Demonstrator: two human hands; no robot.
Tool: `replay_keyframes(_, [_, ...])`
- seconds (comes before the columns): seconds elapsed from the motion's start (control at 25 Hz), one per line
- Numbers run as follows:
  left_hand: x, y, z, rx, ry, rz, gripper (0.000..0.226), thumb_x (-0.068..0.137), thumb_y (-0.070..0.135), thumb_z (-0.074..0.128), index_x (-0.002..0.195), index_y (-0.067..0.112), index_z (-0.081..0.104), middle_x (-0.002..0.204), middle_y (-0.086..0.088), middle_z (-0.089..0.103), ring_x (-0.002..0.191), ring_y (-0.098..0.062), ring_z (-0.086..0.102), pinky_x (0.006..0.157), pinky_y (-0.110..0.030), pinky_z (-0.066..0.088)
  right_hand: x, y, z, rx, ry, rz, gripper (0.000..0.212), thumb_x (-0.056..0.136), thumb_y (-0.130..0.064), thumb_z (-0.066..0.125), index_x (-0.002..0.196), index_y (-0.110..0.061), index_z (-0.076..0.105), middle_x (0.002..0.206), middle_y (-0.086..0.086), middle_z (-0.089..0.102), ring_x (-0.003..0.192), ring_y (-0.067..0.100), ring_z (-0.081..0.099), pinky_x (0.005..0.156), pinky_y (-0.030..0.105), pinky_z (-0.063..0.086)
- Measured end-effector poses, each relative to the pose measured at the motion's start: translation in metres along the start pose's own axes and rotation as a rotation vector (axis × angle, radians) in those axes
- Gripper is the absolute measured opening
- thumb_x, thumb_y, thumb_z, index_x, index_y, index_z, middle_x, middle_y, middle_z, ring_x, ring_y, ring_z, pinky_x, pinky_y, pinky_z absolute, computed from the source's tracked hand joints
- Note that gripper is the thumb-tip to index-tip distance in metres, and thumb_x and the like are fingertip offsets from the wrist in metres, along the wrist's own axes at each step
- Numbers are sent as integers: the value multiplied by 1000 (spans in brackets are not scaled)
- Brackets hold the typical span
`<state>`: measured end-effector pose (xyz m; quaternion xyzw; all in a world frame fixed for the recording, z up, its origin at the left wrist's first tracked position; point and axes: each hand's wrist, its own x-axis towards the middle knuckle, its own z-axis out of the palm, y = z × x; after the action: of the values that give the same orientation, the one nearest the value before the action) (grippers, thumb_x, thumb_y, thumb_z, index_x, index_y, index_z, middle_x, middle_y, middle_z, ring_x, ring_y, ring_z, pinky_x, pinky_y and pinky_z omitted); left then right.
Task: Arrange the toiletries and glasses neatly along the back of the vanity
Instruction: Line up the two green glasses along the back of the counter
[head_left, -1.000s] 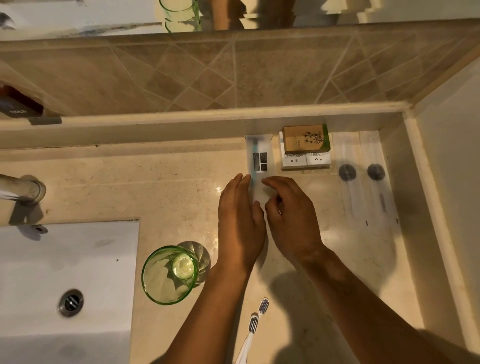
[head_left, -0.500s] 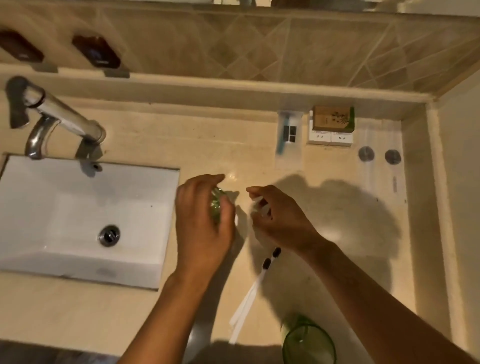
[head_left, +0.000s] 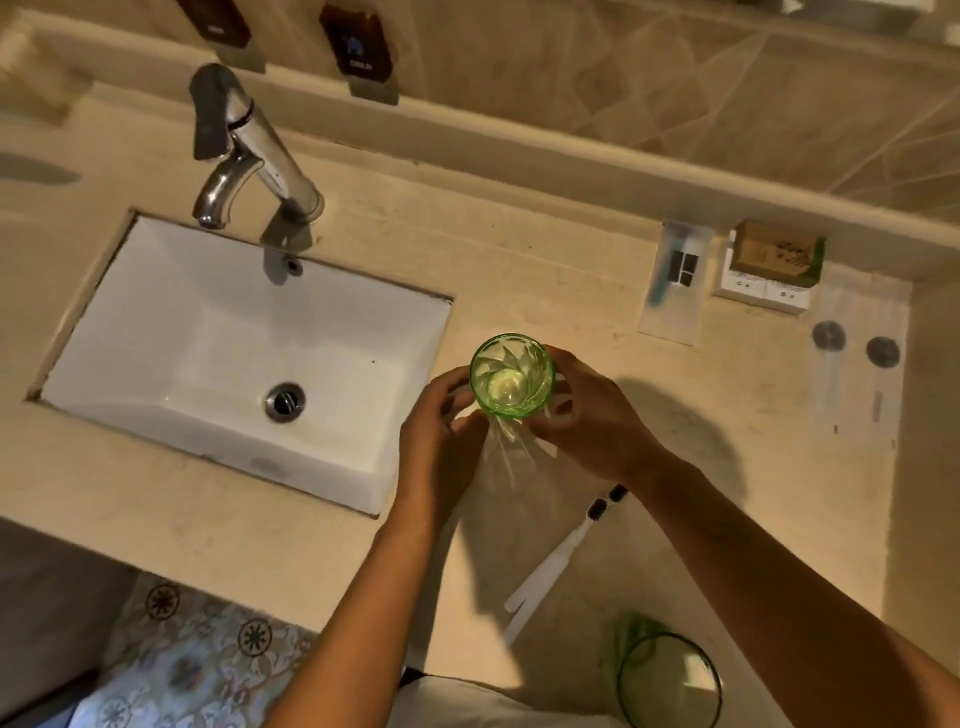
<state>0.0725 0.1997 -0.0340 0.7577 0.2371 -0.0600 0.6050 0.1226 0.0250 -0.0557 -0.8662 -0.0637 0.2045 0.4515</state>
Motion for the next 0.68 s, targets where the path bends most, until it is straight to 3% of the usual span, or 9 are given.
replay_keyframes(0.12, [1,1,0,25,10,14,43,91,-6,63,120,26,61,107,19,66,89,14,64,72,-3,48,3,-4,2,9,-3,-17,73,74,-42,81,137,-43,44,108,-41,55,95,-27,53,72,-5,41])
replay_keyframes(0.24, [5,1,5,-59,8,227,41,85,-25,61,123,-11,58,113,-13,67,99,6,67,83,-9,52,6,4,1,27,24,10,75,76,-37,83,142,-38,45,119,-29,56,97,-23,53,75,-2,42])
replay_keyframes(0.28, [10,3,9,-73,8,244,41,84,-24,62,123,-14,58,114,-18,67,100,3,68,85,-12,53,9,6,-1,37,40,21,76,77,-34,84,142,-37,44,121,-26,55,97,-24,53,74,-2,43])
replay_keyframes(0.4, [34,14,23,-39,52,147,37,85,-6,72,120,6,65,113,-1,72,103,-2,69,88,-17,56,24,9,-13,62,97,18,76,77,-27,84,142,-35,45,118,-25,56,96,-27,52,75,-4,41])
replay_keyframes(0.52, [61,23,39,-141,2,57,37,83,-1,76,115,13,64,113,-2,73,105,-12,71,85,-22,58,41,12,-29,107,172,27,76,77,-24,85,141,-33,46,115,-25,60,96,-23,57,76,-2,43])
replay_keyframes(0.68, [98,38,65,-172,-57,31,42,78,1,75,114,19,63,114,3,73,106,-9,70,84,-25,60,65,21,-52,165,280,72,69,74,-25,87,131,-34,48,110,-31,60,98,-13,64,77,5,50])
